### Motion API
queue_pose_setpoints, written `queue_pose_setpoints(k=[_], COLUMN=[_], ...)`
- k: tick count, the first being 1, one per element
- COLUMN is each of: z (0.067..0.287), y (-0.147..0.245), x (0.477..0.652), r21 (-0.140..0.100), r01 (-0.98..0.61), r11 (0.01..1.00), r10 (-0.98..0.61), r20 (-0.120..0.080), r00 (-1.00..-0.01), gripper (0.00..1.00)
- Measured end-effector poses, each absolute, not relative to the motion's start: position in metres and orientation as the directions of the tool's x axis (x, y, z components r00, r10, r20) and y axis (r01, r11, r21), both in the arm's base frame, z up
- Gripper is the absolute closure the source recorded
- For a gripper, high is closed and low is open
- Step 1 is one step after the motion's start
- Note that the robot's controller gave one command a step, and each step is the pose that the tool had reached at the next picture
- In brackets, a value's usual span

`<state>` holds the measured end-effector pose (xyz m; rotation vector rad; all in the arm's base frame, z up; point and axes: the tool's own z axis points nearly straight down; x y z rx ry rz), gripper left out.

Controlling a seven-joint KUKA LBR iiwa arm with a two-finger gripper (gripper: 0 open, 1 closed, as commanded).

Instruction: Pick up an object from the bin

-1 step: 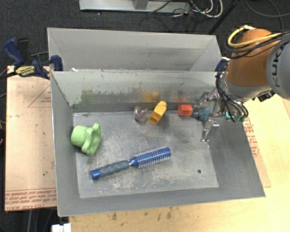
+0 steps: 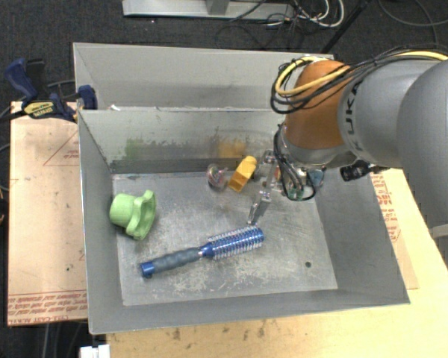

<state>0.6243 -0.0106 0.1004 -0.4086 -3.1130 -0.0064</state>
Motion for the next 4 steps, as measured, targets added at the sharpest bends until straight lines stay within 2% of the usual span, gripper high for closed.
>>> queue_pose_setpoints(k=[1,2,3,4], z=[0.103,0.082,0.128,0.084], y=[-0.001,0.048,0.094,0.129], x=[0.544,0.486,0.483,0.488], r21=[0.001,0.004,0.003,-0.001], r01=[0.057,0.028,-0.107,-0.289], r11=[0.998,1.0,0.994,0.957], r10=[0.057,0.028,-0.107,-0.289], r20=[0.002,-0.009,-0.005,-0.019], r00=[-0.998,-1.0,-0.994,-0.957], gripper=[0.0,0.0,0.0,0.0])
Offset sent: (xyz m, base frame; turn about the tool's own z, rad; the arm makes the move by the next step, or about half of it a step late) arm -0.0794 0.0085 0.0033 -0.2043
